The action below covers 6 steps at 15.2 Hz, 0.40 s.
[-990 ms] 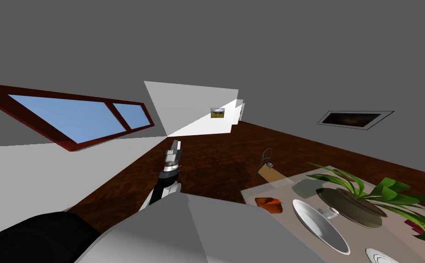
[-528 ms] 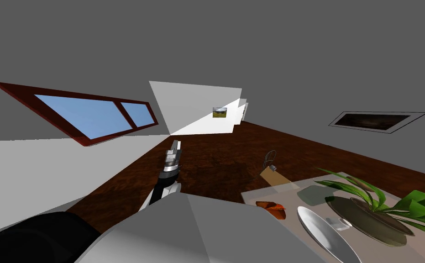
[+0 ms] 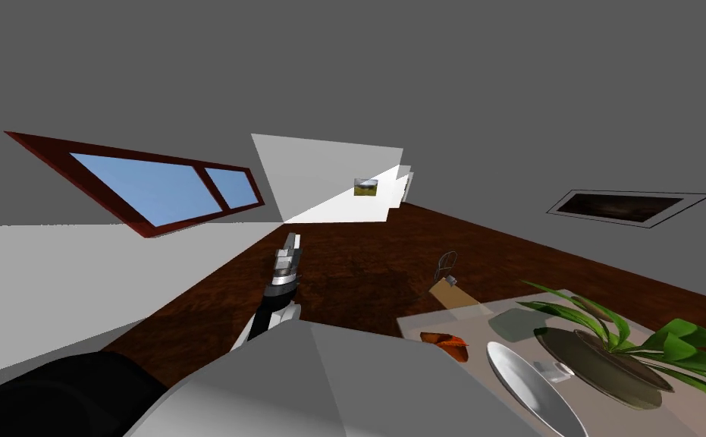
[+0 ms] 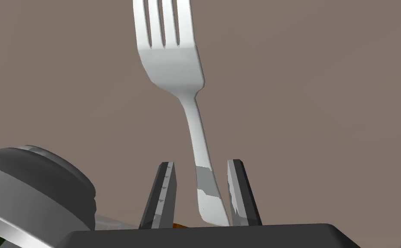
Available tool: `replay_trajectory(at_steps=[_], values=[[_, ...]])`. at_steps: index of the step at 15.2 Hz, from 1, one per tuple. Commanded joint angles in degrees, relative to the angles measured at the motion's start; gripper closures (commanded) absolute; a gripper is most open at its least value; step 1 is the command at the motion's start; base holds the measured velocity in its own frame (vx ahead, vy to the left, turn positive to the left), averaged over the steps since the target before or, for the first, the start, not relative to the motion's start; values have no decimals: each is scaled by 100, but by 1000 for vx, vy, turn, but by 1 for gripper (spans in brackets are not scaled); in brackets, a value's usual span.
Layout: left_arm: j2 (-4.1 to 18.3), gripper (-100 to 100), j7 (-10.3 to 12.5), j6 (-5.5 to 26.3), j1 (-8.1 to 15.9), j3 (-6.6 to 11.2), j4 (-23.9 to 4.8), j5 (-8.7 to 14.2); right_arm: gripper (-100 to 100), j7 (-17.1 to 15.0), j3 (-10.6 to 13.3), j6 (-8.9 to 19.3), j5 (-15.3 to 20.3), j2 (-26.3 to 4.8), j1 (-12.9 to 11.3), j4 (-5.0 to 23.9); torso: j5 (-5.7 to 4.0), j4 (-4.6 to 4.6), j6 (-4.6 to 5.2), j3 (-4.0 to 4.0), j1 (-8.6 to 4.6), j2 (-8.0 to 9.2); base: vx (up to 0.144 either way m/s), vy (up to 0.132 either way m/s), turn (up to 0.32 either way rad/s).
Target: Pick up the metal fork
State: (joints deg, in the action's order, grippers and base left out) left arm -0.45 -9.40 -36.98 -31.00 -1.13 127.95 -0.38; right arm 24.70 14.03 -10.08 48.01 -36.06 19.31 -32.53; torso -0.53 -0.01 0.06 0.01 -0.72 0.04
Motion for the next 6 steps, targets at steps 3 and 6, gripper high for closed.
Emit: replay_trajectory(at_steps=[3, 6], values=[[-1, 0, 0, 0, -1, 0, 0, 0, 100, -172, -1, -216, 13, -340, 192, -137, 8, -4, 7, -6, 29, -10, 40, 99, -88], [-1, 0, 0, 0, -1, -1, 0, 0, 100, -246, 60, -185, 19, -373, 182, -153, 10, -3, 4, -12, 45, -23, 46, 94, -30]])
